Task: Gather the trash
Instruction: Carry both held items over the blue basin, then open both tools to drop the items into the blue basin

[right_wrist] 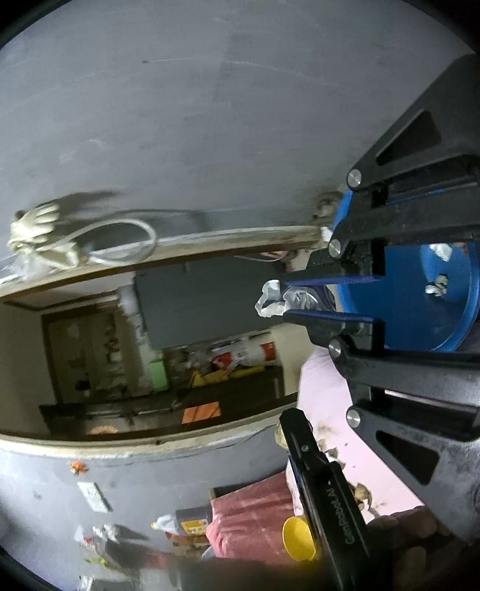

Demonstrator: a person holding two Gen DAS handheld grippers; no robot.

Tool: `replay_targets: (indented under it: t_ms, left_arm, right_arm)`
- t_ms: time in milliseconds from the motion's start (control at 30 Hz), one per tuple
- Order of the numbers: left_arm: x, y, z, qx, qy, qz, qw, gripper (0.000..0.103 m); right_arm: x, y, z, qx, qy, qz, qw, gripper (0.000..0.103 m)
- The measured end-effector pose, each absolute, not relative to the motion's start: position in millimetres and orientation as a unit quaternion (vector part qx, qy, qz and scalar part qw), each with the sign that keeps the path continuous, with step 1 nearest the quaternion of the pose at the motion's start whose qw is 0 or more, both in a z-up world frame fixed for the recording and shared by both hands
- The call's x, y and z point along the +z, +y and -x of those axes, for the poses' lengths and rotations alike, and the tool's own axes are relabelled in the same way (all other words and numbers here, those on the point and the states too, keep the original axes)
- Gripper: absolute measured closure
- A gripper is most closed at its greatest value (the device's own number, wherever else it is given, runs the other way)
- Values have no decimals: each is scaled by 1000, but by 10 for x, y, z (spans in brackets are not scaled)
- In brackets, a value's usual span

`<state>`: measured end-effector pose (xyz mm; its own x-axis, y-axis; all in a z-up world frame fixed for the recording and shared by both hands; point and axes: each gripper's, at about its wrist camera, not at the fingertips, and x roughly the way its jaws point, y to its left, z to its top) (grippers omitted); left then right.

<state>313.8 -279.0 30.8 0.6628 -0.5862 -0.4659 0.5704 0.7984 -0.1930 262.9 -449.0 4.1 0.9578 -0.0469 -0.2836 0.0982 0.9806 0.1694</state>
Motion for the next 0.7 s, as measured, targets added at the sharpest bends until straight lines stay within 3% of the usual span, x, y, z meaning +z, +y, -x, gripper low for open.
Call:
replay_targets:
  t_ms: [367, 533, 700]
  left_arm:
    - [-192, -3107, -3333, -315, 354, -41, 880, 74]
    - [-236, -3063, -3338, -314, 354, -30, 880, 62]
    - [-168, -3003, -3297, -311, 344, -26, 886, 62]
  right_arm:
    - [-281, -4633, -2825, -44, 208, -117, 970, 69]
    - [-331, -4665, -2870, -48, 221, -123, 966, 66]
    - [-326, -4680, -2856, -51, 223, -130, 965, 60]
